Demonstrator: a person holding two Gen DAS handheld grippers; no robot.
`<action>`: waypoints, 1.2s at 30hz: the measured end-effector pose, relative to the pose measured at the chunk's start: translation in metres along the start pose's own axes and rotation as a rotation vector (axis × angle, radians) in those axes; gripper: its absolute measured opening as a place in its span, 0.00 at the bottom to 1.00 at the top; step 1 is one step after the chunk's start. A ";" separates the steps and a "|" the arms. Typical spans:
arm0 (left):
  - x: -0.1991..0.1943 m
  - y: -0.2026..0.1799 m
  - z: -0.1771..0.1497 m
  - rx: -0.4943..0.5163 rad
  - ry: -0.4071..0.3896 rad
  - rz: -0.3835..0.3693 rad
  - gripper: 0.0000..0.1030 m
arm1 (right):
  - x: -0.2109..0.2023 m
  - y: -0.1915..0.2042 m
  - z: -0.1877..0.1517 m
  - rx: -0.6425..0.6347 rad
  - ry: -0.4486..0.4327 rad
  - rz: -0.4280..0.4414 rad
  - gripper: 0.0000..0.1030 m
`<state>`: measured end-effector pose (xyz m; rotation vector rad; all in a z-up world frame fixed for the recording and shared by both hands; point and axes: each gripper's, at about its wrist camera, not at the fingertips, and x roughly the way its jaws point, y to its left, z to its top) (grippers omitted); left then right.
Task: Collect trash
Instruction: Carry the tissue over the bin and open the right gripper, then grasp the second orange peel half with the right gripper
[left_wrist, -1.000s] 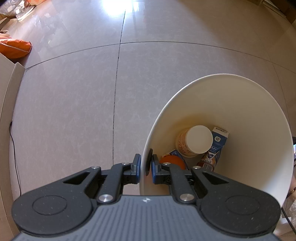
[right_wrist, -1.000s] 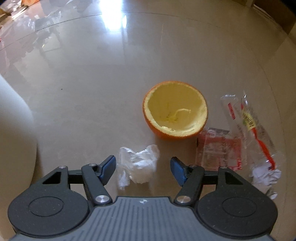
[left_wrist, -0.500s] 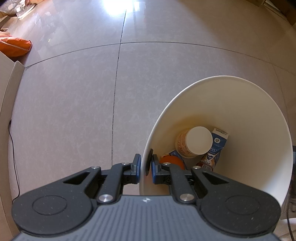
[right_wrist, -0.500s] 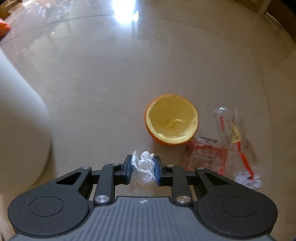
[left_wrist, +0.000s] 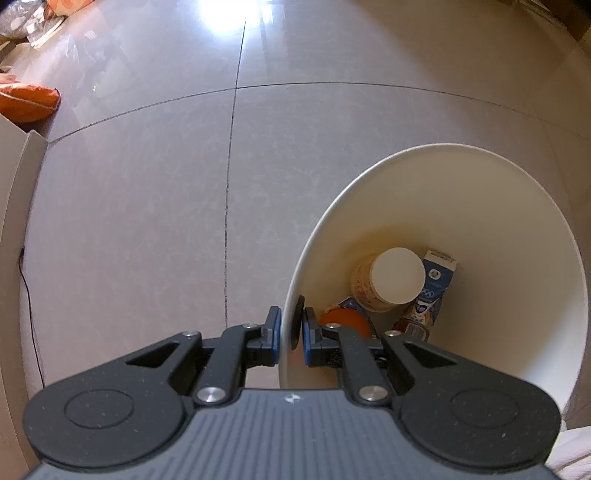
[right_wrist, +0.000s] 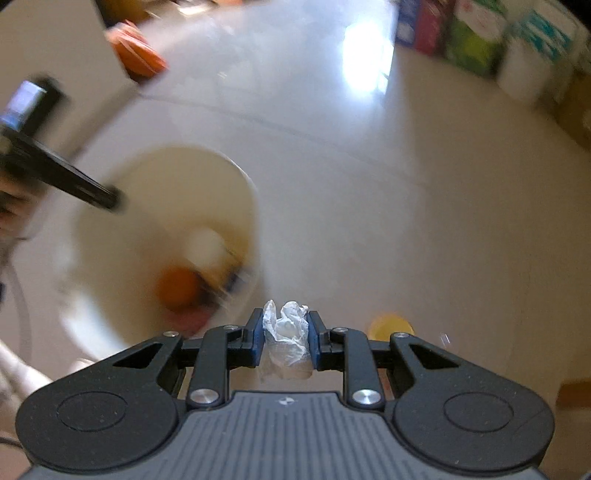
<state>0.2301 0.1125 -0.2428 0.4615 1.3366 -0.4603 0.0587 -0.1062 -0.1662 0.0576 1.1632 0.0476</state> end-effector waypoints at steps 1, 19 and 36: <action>0.000 0.000 0.000 -0.001 0.000 0.000 0.10 | -0.009 0.009 0.007 -0.020 -0.016 0.018 0.27; 0.002 -0.002 -0.002 -0.003 -0.003 0.005 0.10 | -0.020 0.059 0.019 -0.068 -0.083 0.094 0.73; -0.003 0.003 -0.002 -0.012 -0.009 -0.014 0.10 | 0.020 -0.046 -0.026 0.127 -0.159 -0.065 1.00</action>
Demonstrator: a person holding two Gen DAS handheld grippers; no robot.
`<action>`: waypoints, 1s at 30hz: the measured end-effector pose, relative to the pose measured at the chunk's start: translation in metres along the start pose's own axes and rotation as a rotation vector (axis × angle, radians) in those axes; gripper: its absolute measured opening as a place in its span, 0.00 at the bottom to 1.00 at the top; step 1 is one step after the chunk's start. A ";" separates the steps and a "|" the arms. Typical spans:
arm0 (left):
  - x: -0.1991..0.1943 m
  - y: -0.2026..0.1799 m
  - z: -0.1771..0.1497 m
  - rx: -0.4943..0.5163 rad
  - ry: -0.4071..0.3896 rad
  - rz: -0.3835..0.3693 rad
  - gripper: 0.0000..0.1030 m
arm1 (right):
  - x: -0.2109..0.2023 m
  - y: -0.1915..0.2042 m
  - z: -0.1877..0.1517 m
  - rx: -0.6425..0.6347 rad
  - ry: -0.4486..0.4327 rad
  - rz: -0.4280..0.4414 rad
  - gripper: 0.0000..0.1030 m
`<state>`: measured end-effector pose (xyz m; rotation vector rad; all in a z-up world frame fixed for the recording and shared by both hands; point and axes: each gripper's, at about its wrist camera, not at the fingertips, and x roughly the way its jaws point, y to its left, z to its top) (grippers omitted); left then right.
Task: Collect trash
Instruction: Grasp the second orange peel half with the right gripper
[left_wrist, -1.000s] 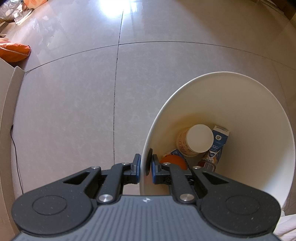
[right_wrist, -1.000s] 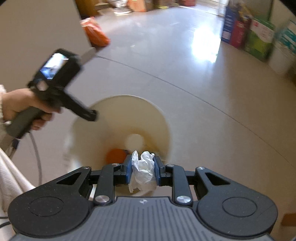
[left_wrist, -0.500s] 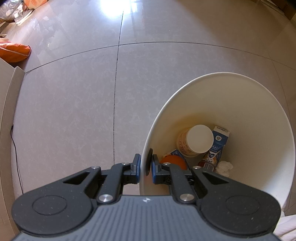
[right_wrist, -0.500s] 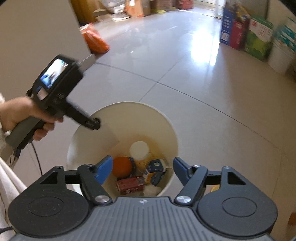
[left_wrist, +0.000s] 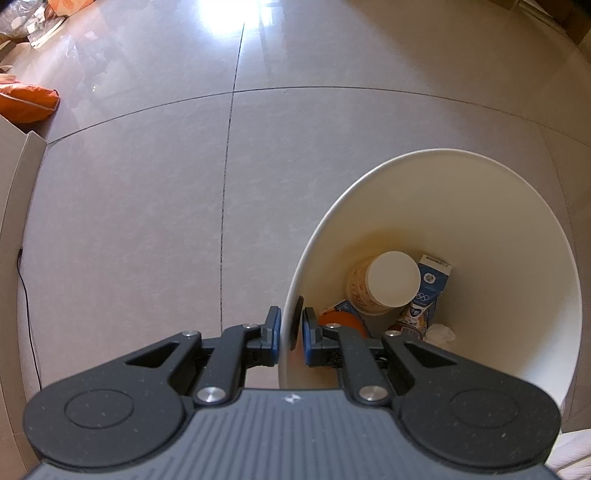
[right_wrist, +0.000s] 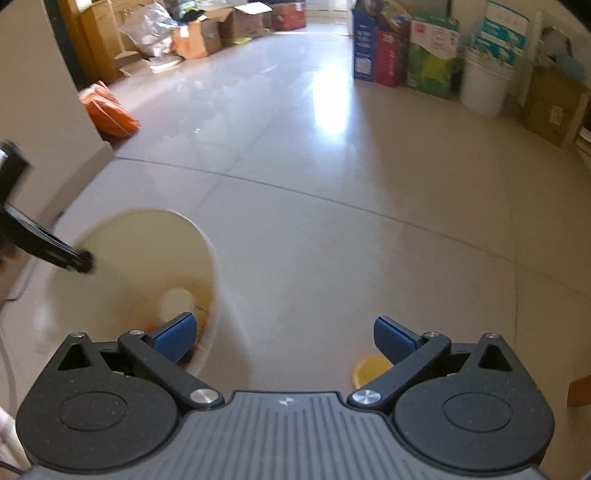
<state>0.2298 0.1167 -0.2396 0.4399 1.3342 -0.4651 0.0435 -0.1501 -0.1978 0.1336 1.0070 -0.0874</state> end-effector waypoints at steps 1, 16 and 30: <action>0.000 0.001 0.000 0.000 0.000 0.002 0.10 | 0.007 -0.006 -0.007 0.002 0.001 -0.011 1.00; 0.007 -0.002 -0.002 0.017 0.008 0.023 0.10 | 0.153 -0.063 -0.094 0.079 0.156 -0.135 1.00; 0.007 0.004 -0.001 -0.001 0.012 -0.012 0.10 | 0.234 -0.103 -0.113 0.206 0.217 -0.239 1.00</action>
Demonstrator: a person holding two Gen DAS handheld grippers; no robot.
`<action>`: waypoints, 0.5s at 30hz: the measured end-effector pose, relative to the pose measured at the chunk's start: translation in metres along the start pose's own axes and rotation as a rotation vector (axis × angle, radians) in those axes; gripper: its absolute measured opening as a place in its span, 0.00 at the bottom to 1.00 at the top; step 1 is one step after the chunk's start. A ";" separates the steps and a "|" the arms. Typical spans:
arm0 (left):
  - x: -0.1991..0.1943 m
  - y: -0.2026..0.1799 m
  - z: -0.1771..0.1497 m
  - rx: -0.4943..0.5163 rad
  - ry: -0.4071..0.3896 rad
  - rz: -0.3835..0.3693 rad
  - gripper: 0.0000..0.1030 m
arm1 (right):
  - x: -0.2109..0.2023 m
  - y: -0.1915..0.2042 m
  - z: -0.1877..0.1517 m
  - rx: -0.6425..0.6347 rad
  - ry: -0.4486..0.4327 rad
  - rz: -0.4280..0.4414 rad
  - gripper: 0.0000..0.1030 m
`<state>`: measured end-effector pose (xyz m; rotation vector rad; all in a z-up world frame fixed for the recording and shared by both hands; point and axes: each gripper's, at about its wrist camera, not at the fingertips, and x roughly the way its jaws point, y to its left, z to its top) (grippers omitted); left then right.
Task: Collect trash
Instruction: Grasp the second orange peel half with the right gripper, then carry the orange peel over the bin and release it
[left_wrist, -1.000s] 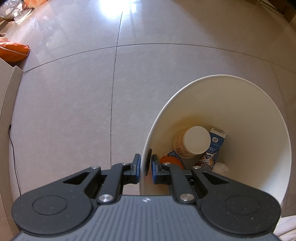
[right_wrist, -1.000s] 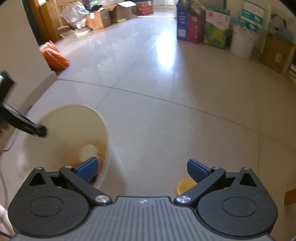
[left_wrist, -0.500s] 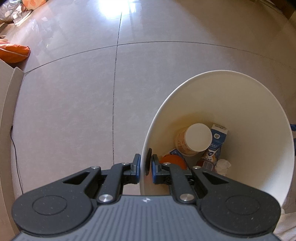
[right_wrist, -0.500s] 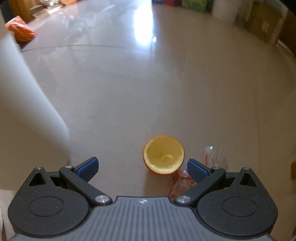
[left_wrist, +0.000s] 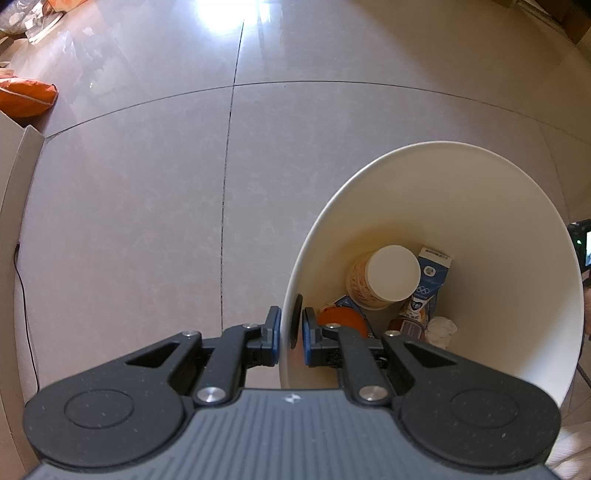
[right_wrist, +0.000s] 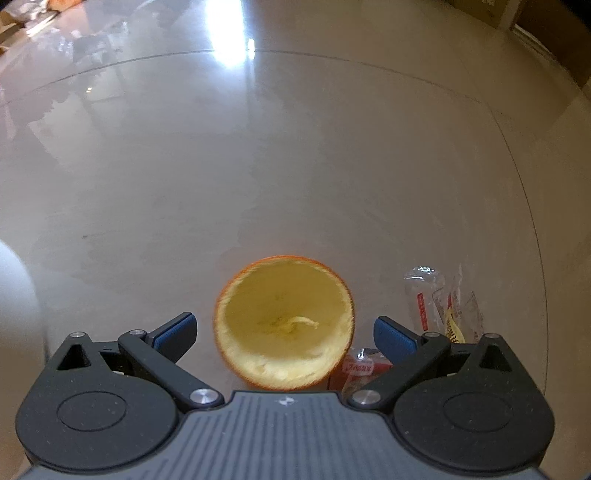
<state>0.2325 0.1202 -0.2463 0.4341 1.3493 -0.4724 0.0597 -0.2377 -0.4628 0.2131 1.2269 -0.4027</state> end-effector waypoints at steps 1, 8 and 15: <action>0.000 0.001 0.000 0.002 0.000 0.000 0.10 | 0.003 -0.001 0.001 0.006 0.001 -0.004 0.99; 0.000 0.002 0.000 -0.001 0.001 -0.003 0.10 | 0.005 0.001 0.007 0.019 0.030 0.001 0.86; 0.000 0.001 0.001 0.001 0.001 -0.001 0.10 | 0.004 0.006 0.019 0.022 0.097 0.003 0.76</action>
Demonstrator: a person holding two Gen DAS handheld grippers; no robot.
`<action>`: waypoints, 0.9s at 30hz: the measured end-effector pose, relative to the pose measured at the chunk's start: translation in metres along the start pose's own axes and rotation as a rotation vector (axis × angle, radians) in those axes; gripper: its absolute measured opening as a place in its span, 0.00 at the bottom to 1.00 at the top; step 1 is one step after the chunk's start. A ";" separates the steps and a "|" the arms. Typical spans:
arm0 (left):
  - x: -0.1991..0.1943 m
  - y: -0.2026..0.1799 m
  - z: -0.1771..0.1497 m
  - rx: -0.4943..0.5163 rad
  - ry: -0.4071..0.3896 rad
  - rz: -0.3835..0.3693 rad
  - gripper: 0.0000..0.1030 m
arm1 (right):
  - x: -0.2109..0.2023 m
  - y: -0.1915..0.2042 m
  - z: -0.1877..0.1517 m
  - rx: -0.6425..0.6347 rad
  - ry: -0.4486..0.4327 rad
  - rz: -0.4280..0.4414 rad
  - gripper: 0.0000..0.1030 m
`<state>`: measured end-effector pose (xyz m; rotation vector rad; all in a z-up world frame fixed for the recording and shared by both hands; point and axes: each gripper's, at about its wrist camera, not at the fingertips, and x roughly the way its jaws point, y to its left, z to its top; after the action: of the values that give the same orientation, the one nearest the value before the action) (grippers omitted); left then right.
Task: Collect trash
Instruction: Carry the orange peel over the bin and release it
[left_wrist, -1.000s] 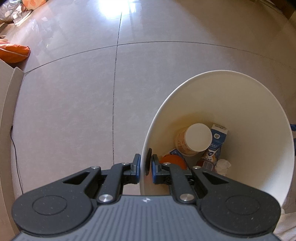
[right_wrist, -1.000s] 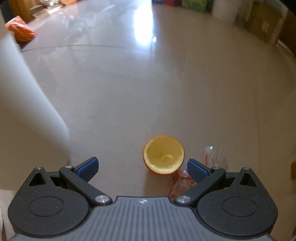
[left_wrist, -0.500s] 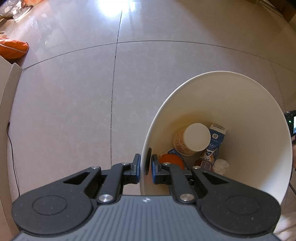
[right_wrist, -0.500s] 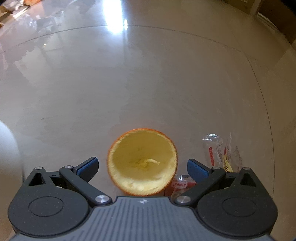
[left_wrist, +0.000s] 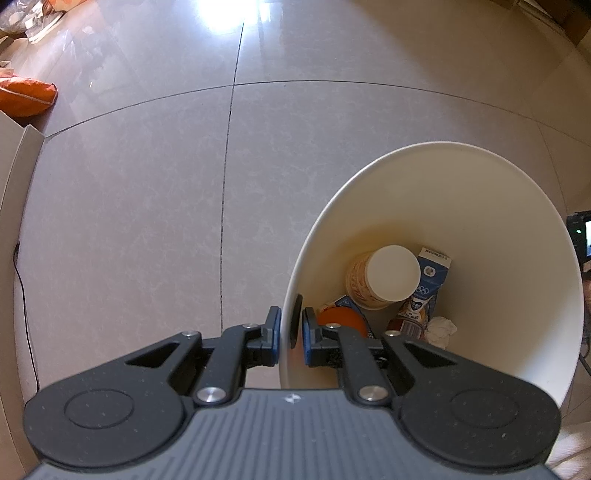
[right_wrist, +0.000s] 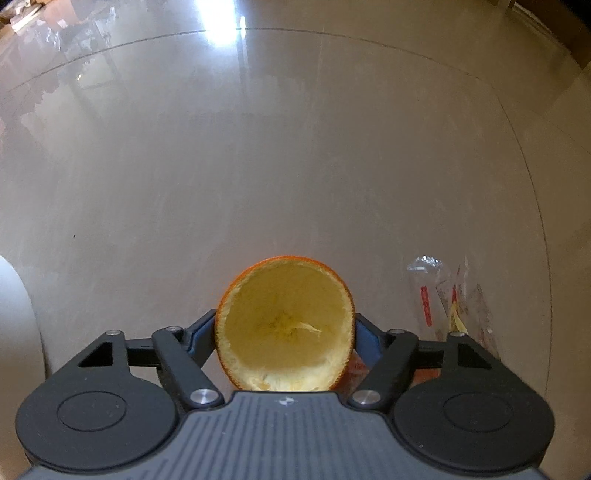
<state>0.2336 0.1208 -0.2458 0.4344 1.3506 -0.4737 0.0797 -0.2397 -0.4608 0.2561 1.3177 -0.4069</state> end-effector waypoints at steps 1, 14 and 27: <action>0.000 0.000 0.000 -0.001 0.001 -0.001 0.10 | -0.005 0.001 0.004 -0.001 0.007 -0.001 0.75; 0.000 -0.004 -0.003 0.014 -0.010 0.015 0.10 | -0.201 0.036 0.021 -0.248 -0.075 0.086 0.75; 0.001 -0.008 -0.008 0.027 -0.025 0.030 0.10 | -0.343 0.177 0.020 -0.490 -0.196 0.383 0.76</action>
<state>0.2232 0.1185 -0.2487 0.4689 1.3130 -0.4721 0.1063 -0.0388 -0.1321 0.0501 1.1048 0.2128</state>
